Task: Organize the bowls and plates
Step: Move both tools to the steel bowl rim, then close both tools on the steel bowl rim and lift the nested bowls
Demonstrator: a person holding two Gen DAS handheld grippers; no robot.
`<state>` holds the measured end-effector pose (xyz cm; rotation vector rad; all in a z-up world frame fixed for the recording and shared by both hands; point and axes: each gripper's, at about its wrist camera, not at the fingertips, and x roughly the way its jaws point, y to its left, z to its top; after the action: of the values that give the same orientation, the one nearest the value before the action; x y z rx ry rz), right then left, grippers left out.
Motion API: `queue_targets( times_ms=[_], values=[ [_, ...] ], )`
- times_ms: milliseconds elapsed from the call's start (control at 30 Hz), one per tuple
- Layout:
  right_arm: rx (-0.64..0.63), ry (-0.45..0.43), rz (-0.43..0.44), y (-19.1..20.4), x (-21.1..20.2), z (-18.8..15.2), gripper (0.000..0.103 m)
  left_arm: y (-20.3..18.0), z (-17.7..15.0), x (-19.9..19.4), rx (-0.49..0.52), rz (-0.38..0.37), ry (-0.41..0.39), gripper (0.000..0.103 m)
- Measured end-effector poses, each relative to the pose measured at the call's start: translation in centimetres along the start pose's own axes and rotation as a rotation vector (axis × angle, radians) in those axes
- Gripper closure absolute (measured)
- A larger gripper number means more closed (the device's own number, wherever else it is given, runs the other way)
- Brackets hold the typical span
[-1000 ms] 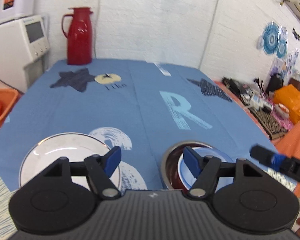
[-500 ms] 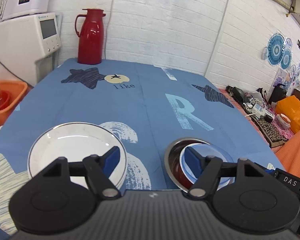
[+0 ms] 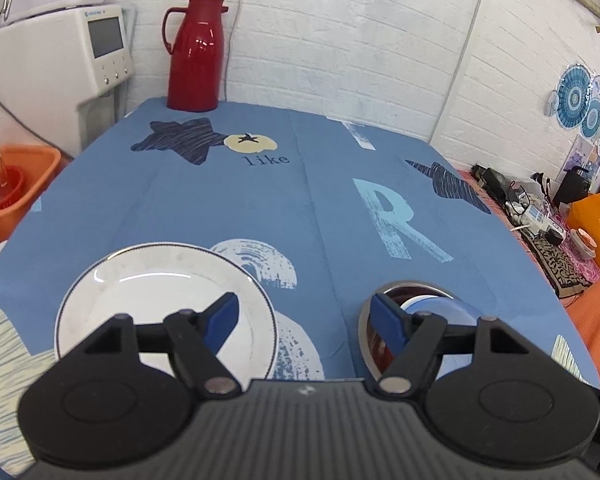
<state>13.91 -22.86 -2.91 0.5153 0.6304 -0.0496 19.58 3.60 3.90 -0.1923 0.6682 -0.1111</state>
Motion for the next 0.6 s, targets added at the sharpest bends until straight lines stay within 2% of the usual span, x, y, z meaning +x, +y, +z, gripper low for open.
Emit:
queue_targets(
  times_ms=[167,300,433,600],
  values=[
    [0.020,0.010,0.015,-0.5,0.1,-0.2,0.074,-0.3,1.1,2.7,0.079,-0.006,0.096,0.030],
    [0.018,0.037,0.011,-1.1,0.3,0.0,0.073,-0.8,2.8,5.5,0.170,-0.062,0.205,0.030],
    [0.034,0.049,0.025,-1.5,0.7,0.3,0.071,-1.6,3.4,8.1,0.260,-0.049,0.289,0.030],
    [0.010,0.065,0.026,-0.7,1.4,0.5,0.071,-1.6,3.4,9.5,0.268,-0.064,0.317,0.030]
  ],
)
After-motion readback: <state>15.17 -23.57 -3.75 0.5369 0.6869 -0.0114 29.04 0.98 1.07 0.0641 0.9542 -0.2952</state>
